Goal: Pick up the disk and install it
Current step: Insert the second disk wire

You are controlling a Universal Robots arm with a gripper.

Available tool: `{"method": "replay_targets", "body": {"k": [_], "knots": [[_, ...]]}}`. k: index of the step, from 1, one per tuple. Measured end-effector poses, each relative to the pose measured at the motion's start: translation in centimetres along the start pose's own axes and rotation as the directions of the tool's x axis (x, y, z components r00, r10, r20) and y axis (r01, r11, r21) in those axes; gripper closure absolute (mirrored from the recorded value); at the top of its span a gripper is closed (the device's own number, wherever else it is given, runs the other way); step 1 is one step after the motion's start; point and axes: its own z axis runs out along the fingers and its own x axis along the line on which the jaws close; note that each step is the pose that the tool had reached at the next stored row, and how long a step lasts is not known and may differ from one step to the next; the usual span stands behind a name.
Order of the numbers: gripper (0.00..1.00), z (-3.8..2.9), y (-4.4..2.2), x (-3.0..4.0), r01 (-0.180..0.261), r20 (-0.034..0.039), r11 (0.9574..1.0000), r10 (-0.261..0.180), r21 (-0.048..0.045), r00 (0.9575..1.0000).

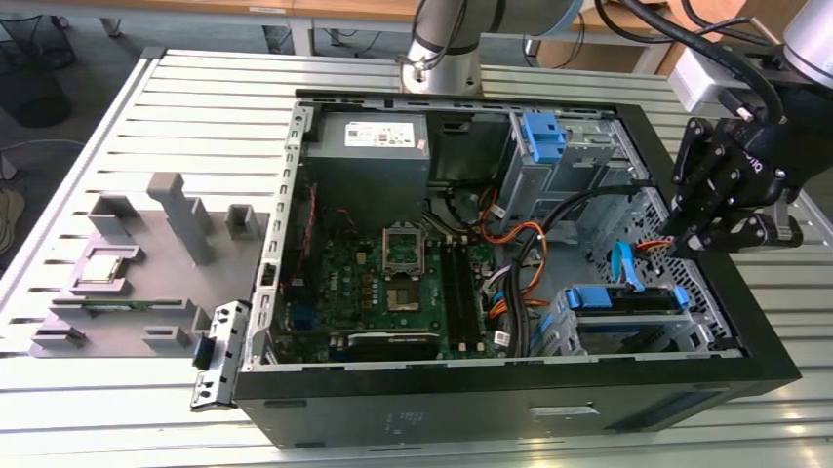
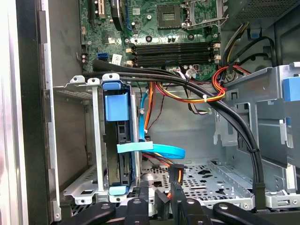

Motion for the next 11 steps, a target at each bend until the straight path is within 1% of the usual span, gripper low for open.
{"method": "replay_targets", "body": {"k": [4,8,11], "knots": [[0.67,0.00,-0.04,0.00,-0.001,0.0000,1.0000,0.001,0.0000,1.0000],[0.67,0.00,-0.22,-0.04,-0.016,0.0002,0.9999,0.016,-0.0005,0.9999],[0.67,0.00,-0.26,-0.04,-0.018,0.0001,0.9998,0.018,-0.0014,0.9998]]}}
